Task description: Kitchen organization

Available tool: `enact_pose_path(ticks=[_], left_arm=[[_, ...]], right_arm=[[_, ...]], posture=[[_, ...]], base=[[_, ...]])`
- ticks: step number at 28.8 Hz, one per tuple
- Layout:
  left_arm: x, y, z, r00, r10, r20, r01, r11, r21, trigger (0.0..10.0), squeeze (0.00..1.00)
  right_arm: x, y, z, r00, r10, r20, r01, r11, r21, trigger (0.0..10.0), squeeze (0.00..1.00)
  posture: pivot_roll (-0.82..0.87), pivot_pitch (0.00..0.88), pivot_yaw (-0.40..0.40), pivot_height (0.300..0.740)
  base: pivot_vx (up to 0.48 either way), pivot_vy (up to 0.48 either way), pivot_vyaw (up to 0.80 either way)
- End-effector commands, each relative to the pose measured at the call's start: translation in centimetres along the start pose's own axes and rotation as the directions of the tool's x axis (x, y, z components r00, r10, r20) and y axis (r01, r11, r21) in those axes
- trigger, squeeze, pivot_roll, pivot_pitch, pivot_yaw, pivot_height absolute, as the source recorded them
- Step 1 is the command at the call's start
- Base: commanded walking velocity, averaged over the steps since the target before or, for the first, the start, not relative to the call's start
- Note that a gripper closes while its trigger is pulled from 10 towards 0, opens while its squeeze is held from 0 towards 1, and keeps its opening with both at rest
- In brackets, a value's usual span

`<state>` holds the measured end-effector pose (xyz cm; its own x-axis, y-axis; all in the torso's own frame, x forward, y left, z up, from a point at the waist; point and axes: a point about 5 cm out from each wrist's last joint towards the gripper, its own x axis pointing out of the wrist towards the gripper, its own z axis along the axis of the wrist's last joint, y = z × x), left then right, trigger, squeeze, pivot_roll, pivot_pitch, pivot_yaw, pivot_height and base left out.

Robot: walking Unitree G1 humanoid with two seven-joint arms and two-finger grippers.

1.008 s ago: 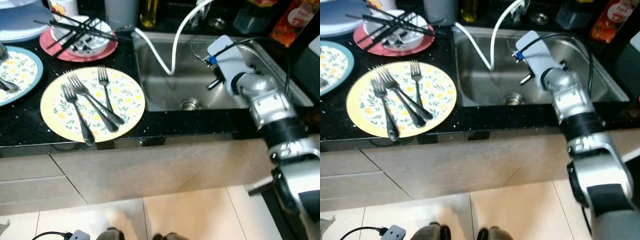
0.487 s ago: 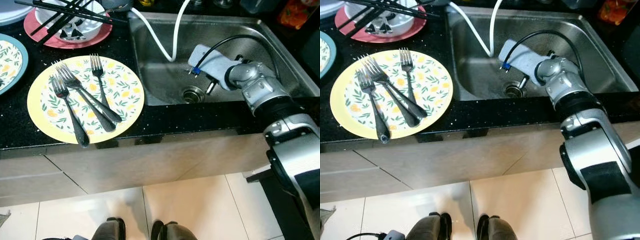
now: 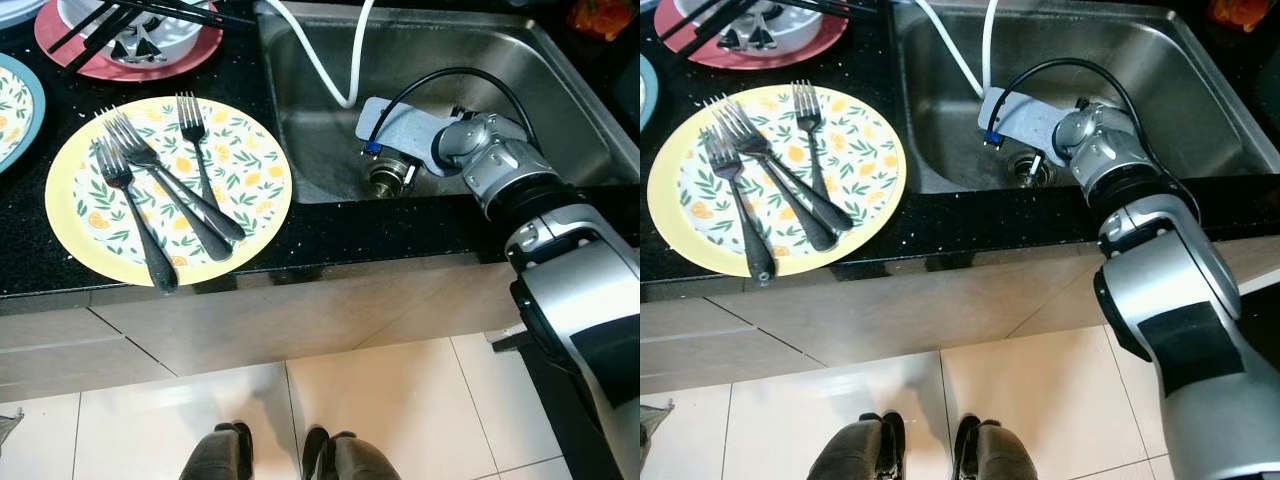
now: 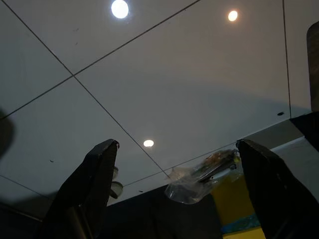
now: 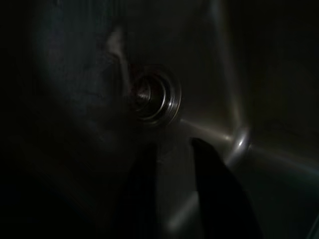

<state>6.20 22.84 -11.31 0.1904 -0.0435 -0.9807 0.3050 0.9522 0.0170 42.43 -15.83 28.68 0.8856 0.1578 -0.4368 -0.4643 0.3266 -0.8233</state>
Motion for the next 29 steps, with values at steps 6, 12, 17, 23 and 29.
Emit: enact_pose_path(ticks=[6, 12, 17, 23, 29], left_arm=[[0.3, -1.7, -0.8, 0.999, -0.039, -0.029, 0.04, 0.999, 0.017, 10.0, 0.0], [0.4, -1.2, 0.4, 1.0, -0.003, -0.002, 0.003, 1.0, -0.008, 10.0, 0.0], [0.4, -0.7, 1.2, 0.999, 0.018, -0.027, -0.017, 0.999, 0.036, 10.0, 0.0], [0.3, -0.1, 1.5, 0.996, 0.052, -0.069, -0.043, 0.992, 0.121, 10.0, 0.0], [0.1, 1.1, 2.0, 0.977, 0.173, -0.12, -0.136, 0.954, 0.267, 10.0, 0.0]], right_arm=[[-0.6, -1.1, -0.3, 0.998, -0.018, 0.063, 0.008, 0.988, 0.156, 10.0, 1.0], [-3.1, -3.6, 1.6, 0.882, -0.005, 0.472, -0.222, 0.877, 0.425, 10.0, 0.0], [-4.2, -2.1, 1.0, 0.665, -0.042, 0.745, -0.457, 0.767, 0.451, 10.0, 0.0], [-4.6, 0.1, 0.2, 0.535, -0.131, 0.835, -0.56, 0.685, 0.467, 10.0, 0.0], [-5.6, 1.9, 0.2, 0.366, -0.331, 0.87, -0.697, 0.522, 0.491, 10.0, 0.0]], posture=[[0.1, 0.29, -0.136, 0.74], [0.11, 0.242, -0.128, 0.74], [0.12, 0.209, -0.111, 0.74], [0.13, 0.188, -0.099, 0.74], [0.14, 0.163, -0.089, 0.74]], base=[[0.0, 0.0, 0.0], [0.0, 0.0, 0.0], [0.0, 0.0, 0.0], [0.0, 0.0, 0.0], [0.0, 0.0, 0.0]])
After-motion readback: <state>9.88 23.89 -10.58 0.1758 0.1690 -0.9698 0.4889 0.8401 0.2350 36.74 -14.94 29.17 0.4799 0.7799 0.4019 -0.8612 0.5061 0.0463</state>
